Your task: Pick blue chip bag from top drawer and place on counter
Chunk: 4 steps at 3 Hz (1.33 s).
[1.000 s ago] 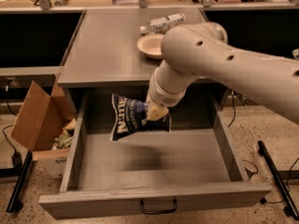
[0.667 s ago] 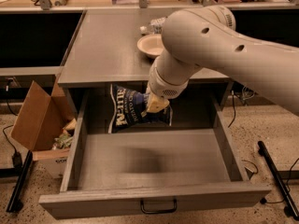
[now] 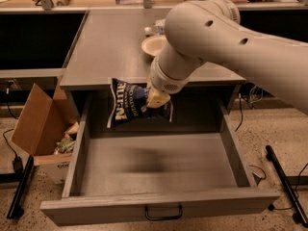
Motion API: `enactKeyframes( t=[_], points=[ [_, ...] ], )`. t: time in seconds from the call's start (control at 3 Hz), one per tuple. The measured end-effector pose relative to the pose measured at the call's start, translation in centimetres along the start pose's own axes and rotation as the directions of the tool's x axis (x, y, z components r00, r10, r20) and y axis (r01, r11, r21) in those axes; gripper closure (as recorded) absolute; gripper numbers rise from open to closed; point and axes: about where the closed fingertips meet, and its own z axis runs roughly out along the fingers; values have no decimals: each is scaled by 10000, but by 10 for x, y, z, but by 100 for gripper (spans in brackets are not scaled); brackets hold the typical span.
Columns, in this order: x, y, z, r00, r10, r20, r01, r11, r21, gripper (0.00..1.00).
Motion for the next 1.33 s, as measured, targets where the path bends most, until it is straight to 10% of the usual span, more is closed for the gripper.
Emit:
enactKeyframes(
  t=[0.67,1.33],
  points=[
    [-68,-107,-16,9899,-1188,772,1043,9797,1712,100],
    [-89,-176,3,9874,-991,1236,664,9673,2448,100]
  ],
)
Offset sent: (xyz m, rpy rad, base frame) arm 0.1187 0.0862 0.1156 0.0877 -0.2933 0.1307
